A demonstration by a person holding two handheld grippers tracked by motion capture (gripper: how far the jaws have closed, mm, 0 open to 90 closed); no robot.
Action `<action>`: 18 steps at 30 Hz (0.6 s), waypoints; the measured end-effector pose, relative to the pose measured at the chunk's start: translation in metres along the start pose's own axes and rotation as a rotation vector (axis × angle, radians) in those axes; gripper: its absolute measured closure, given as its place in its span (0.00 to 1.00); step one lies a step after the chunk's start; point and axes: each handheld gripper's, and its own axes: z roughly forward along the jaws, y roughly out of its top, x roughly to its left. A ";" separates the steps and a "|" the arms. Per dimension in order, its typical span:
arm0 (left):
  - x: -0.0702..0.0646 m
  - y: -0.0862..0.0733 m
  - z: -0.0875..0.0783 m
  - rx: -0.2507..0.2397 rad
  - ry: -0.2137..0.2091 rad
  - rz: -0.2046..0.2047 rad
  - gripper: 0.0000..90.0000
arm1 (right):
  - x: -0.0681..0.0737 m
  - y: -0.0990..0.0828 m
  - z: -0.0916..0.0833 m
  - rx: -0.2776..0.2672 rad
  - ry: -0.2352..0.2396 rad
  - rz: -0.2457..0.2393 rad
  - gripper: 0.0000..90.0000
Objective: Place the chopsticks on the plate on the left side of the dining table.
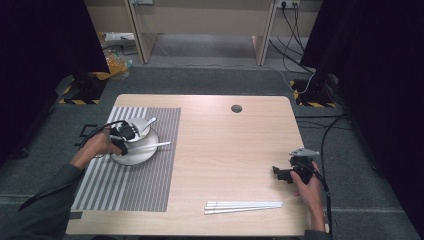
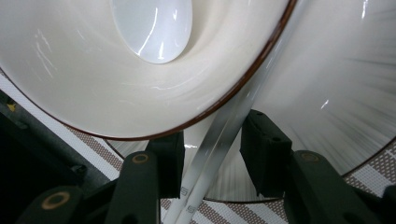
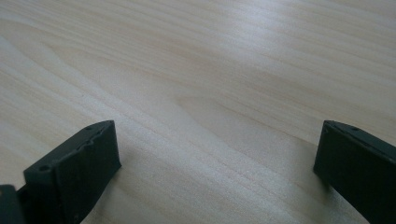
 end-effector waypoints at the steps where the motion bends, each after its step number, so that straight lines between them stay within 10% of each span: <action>1: 0.000 0.000 0.001 -0.002 -0.001 -0.004 0.66 | 0.000 0.000 0.000 0.000 0.000 0.000 0.00; 18: 0.002 -0.003 -0.005 -0.007 0.016 -0.029 0.59 | 0.000 0.000 0.000 -0.001 0.001 -0.003 0.00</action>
